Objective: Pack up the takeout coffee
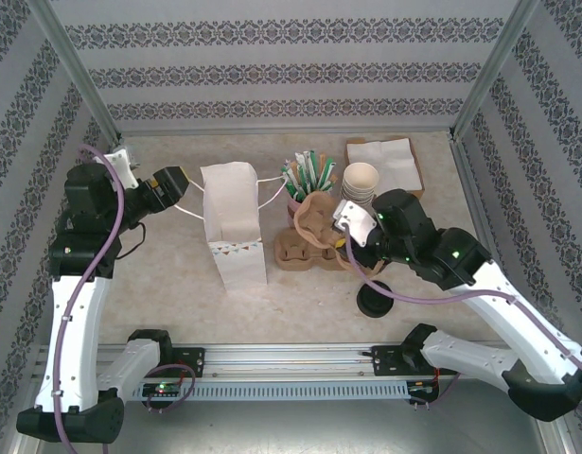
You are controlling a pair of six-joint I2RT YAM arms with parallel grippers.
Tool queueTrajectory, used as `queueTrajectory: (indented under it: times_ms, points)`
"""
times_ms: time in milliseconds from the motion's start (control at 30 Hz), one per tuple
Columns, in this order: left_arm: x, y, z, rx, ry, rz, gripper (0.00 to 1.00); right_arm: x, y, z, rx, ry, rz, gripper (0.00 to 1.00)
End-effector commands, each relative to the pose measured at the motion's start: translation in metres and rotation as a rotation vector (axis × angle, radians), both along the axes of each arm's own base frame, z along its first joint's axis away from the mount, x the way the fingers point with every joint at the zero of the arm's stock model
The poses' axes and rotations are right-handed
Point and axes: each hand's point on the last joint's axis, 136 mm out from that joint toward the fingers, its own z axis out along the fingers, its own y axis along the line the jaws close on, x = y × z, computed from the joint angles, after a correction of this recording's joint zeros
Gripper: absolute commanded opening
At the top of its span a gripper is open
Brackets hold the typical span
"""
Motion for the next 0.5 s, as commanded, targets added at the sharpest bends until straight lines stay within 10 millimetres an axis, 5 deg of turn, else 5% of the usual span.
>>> queueTrajectory:
  times_ms: [0,233,467]
  points:
    - [-0.002,-0.006,0.008,-0.050,-0.046,-0.029,0.79,-0.002,-0.010,0.015,0.078,0.029,-0.127,0.32]
    - [-0.016,-0.025,-0.007,-0.126,-0.003,-0.132,0.76,0.000,-0.023,0.024,0.167,0.113,-0.325,0.32]
    - [-0.035,-0.041,-0.011,-0.190,0.008,-0.216,0.74,0.012,-0.029,0.073,0.327,0.065,-0.453,0.30]
